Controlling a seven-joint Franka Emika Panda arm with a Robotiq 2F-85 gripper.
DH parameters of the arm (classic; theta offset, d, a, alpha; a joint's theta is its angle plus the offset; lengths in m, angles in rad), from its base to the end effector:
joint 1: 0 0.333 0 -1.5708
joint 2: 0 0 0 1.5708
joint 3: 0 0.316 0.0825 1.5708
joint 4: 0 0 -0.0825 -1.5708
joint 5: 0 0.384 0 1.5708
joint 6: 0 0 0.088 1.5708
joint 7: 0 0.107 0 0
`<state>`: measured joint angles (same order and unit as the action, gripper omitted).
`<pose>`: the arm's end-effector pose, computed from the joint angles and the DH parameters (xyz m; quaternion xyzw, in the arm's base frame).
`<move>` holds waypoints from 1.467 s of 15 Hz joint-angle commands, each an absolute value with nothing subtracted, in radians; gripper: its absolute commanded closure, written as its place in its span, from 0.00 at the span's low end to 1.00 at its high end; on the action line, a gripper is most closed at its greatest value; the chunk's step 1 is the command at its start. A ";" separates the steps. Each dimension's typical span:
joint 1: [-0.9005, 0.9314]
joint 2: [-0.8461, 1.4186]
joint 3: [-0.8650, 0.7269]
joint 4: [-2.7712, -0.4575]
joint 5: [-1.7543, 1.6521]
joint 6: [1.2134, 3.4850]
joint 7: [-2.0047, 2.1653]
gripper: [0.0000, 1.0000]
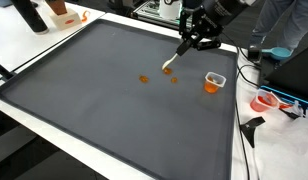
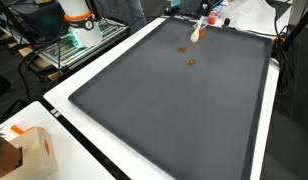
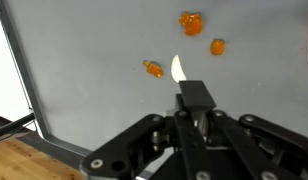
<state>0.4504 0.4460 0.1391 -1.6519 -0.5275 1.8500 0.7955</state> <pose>0.5658 0.3194 0.3446 0.9707 -0.0010 0.0452 0.2359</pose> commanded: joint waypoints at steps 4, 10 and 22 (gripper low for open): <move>0.513 0.532 0.107 -1.588 -0.605 1.823 0.950 0.97; 0.540 0.599 0.092 -1.547 -0.645 1.777 1.036 0.97; 0.523 0.636 0.107 -1.500 -0.619 1.708 0.959 0.97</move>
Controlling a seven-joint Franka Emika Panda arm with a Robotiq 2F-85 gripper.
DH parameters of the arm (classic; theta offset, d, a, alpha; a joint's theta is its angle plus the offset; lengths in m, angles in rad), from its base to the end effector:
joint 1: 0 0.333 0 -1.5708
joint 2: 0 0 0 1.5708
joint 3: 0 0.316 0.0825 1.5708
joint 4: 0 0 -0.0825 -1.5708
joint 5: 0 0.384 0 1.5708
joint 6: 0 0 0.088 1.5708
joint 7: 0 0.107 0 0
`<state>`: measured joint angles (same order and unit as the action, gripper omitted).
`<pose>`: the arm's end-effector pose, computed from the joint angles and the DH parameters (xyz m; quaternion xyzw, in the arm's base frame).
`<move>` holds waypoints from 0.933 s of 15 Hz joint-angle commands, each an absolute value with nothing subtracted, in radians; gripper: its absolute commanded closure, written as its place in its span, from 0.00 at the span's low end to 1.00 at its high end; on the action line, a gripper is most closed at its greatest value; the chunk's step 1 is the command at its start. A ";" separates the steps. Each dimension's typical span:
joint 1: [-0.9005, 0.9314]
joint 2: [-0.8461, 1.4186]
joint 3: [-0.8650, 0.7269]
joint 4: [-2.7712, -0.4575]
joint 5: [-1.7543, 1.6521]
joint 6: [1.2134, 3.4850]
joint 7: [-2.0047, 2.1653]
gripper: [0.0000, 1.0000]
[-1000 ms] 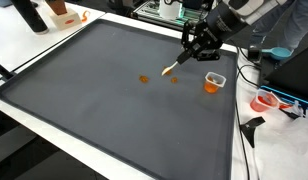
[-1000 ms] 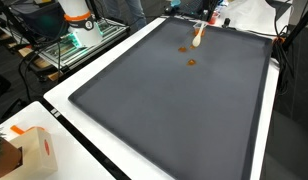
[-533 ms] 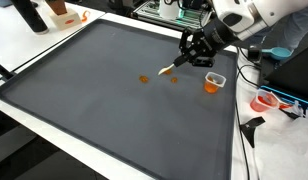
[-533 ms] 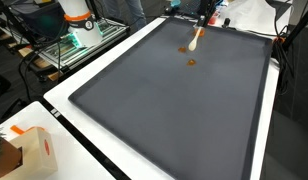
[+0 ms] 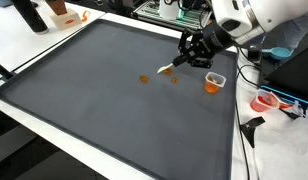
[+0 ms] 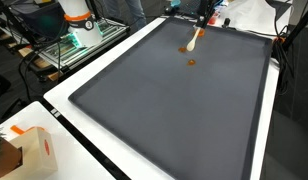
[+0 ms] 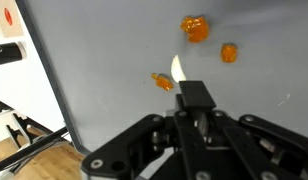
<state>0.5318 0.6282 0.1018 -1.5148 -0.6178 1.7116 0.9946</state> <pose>0.5726 0.3413 0.2807 0.9431 -0.0677 0.0469 0.3220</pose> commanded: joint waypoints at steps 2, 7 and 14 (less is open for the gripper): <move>0.516 0.630 0.108 -1.503 -0.613 1.718 0.943 0.97; 0.503 0.617 0.109 -1.502 -0.608 1.740 0.901 0.97; 0.480 0.583 0.117 -1.514 -0.582 1.774 0.810 0.97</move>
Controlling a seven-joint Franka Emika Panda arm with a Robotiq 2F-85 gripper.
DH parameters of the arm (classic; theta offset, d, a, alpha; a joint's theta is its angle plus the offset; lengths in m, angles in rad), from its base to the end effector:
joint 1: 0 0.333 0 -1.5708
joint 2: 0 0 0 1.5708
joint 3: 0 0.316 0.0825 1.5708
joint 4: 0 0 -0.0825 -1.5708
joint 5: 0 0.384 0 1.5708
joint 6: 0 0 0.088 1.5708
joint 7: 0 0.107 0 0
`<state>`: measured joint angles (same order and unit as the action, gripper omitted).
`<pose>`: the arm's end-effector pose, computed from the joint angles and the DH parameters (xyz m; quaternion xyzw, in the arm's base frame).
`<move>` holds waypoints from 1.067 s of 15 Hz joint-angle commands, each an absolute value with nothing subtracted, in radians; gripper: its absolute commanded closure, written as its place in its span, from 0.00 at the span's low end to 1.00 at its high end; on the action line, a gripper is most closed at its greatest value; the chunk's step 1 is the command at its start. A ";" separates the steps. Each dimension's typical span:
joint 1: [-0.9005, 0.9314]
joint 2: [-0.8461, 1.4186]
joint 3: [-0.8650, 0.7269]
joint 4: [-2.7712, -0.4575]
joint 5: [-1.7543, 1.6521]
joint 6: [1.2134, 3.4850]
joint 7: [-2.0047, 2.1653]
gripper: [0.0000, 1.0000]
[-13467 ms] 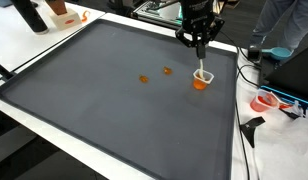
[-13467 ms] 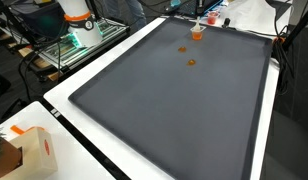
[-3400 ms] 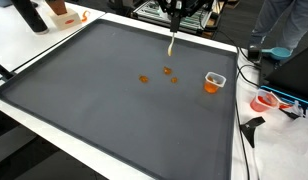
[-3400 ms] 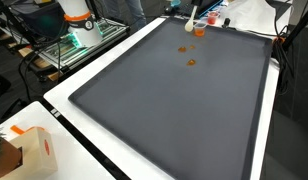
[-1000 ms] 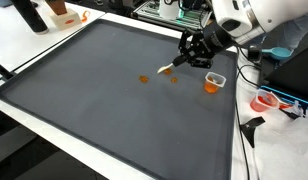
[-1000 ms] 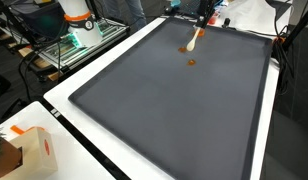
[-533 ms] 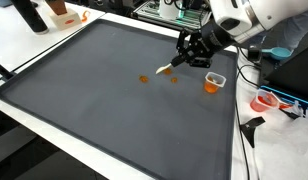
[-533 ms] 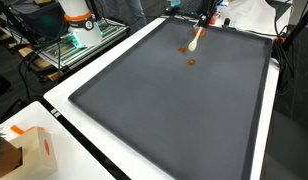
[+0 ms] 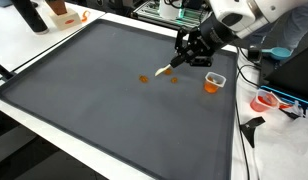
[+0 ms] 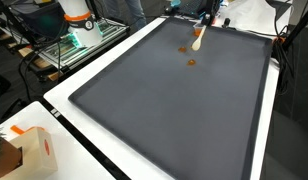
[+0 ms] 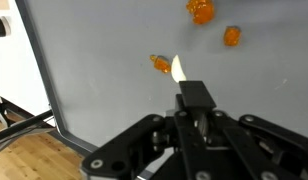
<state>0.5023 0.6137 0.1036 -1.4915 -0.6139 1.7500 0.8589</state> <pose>0.5901 0.3328 0.3011 0.9527 -0.0191 0.0458 0.2999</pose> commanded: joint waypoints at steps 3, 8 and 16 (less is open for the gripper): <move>0.458 0.563 0.124 -1.523 -0.546 1.798 0.748 0.97; 0.428 0.518 0.117 -1.548 -0.476 1.881 0.651 0.97; 0.361 0.430 0.123 -1.595 -0.311 1.931 0.468 0.97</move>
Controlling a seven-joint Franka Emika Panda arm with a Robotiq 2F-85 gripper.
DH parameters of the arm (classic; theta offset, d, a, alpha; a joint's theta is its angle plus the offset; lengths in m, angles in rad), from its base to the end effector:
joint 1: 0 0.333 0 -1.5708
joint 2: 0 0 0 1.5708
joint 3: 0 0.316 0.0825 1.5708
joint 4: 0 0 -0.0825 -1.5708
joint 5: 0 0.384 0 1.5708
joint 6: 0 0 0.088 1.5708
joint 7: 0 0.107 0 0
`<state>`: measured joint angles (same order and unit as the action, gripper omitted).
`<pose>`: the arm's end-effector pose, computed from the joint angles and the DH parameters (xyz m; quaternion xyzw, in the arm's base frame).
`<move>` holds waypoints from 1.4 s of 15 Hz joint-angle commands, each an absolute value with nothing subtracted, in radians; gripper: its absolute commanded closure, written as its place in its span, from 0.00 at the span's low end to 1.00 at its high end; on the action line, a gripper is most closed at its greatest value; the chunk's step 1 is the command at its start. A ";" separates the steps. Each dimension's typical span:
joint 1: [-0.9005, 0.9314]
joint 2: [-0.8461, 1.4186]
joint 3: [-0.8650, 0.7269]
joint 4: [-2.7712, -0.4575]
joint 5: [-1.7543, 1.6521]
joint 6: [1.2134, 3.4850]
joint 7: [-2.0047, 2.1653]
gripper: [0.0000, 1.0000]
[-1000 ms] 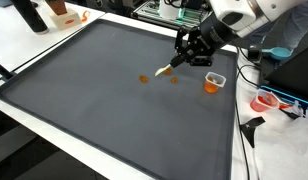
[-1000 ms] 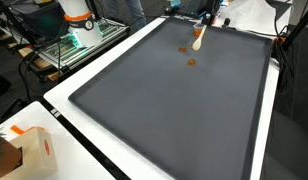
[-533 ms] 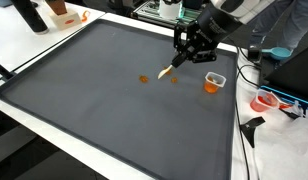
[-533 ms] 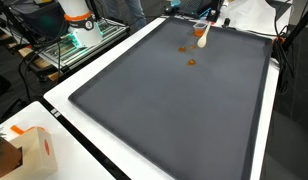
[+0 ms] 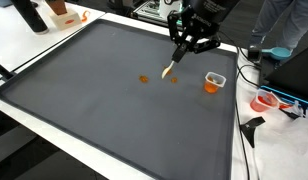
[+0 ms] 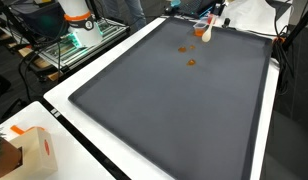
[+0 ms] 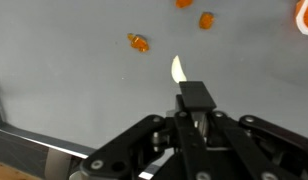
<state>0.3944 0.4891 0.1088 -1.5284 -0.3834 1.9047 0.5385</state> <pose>0.6142 0.2952 0.3705 0.9859 0.0500 0.0289 0.1574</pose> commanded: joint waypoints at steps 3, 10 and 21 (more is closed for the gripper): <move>0.336 0.402 0.129 -1.610 -0.241 1.925 0.395 0.97; 0.293 0.342 0.139 -1.656 -0.121 1.940 0.300 0.97; 0.294 0.359 0.140 -1.615 -0.104 1.915 0.261 0.87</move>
<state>0.2977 0.3573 0.1348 -1.6205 -0.1015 1.9202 0.2586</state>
